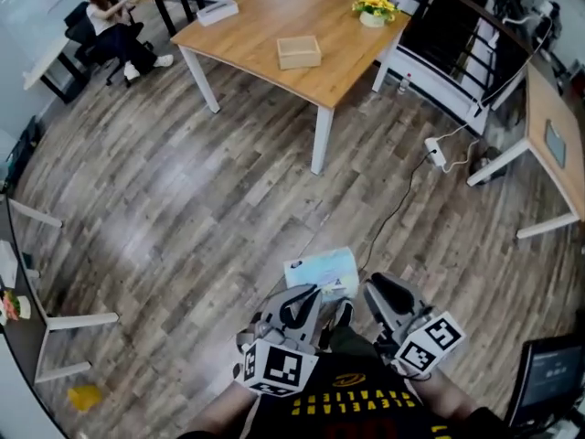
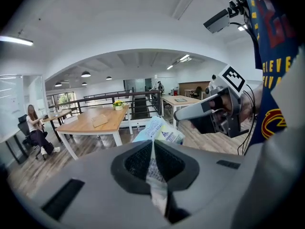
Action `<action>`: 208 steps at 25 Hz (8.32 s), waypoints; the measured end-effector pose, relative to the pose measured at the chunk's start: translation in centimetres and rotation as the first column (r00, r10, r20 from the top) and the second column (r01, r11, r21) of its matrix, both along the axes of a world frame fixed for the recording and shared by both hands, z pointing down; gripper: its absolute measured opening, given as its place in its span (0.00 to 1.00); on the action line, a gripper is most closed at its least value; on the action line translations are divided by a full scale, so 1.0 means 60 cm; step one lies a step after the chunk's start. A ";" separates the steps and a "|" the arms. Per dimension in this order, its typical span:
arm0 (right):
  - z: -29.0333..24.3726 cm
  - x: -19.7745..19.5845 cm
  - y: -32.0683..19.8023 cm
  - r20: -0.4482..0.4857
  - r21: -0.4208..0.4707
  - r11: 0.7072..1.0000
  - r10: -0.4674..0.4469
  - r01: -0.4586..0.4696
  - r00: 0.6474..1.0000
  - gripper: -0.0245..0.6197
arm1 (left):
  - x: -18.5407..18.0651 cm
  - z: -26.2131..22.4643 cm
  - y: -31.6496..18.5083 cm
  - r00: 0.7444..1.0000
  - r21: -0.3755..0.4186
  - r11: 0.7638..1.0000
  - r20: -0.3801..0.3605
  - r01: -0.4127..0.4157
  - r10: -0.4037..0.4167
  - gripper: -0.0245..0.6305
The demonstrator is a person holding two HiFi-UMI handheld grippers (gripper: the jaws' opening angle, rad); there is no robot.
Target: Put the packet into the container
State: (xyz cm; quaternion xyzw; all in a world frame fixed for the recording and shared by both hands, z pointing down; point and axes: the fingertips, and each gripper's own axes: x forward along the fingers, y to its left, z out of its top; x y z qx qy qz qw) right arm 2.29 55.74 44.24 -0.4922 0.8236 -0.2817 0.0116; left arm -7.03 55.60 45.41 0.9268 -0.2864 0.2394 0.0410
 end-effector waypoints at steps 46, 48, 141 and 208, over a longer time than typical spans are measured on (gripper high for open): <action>-0.027 -0.006 -0.311 0.132 -0.009 1.000 -0.002 0.003 0.991 0.08 | -0.026 0.030 -0.301 0.857 -0.468 0.883 -0.445 0.026 -0.261 0.36; -0.024 -0.013 -0.319 0.130 -0.018 1.000 0.001 0.001 0.992 0.08 | -0.042 0.026 -0.315 0.840 -0.467 0.883 -0.457 0.055 -0.294 0.27; 0.054 0.078 -1.140 -0.021 -0.106 0.992 -0.064 0.062 0.998 0.08 | 0.040 0.021 -1.140 0.922 -0.332 0.931 -0.291 0.154 -0.256 0.11; 0.309 0.154 -1.354 -0.269 -0.305 0.942 -0.225 0.139 0.937 0.08 | 0.135 0.285 -1.332 0.981 -0.306 0.936 0.142 0.174 -0.135 0.10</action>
